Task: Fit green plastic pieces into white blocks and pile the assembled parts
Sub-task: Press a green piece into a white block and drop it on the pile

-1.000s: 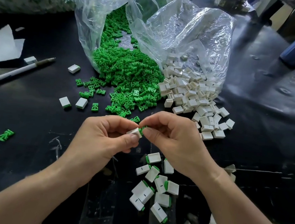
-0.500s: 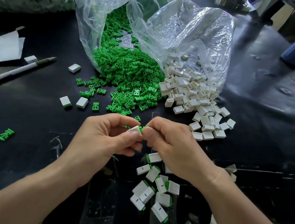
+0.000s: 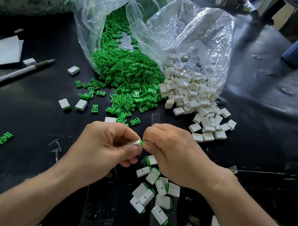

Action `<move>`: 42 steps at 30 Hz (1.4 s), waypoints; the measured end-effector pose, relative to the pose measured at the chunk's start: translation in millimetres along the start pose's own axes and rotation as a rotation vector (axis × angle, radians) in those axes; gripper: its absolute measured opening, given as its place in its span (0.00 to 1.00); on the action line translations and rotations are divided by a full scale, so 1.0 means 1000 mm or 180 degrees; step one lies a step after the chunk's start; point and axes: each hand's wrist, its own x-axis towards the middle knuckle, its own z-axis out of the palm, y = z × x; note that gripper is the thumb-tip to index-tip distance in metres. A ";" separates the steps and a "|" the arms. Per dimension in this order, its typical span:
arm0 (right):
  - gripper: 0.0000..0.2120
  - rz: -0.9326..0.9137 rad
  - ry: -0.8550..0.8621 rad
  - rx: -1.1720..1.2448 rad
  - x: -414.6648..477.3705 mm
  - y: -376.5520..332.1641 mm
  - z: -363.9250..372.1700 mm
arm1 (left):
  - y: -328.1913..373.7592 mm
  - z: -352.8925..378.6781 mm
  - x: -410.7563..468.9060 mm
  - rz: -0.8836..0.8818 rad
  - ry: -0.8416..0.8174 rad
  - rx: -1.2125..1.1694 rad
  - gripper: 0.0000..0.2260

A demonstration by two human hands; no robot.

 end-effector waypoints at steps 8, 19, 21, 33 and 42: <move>0.09 0.0206 0.0694 0.1094 0.000 0.000 0.003 | 0.008 -0.003 0.002 0.0151 0.0123 -0.0803 0.09; 0.25 0.0983 -0.0512 0.3915 0.007 -0.008 0.006 | 0.008 -0.001 0.000 0.0299 -0.0048 -0.1296 0.07; 0.26 0.1069 -0.0670 0.4161 0.008 -0.009 0.006 | 0.008 -0.002 0.000 0.0338 -0.0098 -0.1337 0.07; 0.24 0.1004 -0.0482 0.3672 0.002 -0.010 0.007 | 0.008 0.005 -0.002 0.0578 -0.0032 -0.1463 0.10; 0.19 0.1023 -0.0458 0.3487 0.000 -0.015 0.002 | 0.006 0.006 -0.003 0.0593 -0.0037 -0.1439 0.09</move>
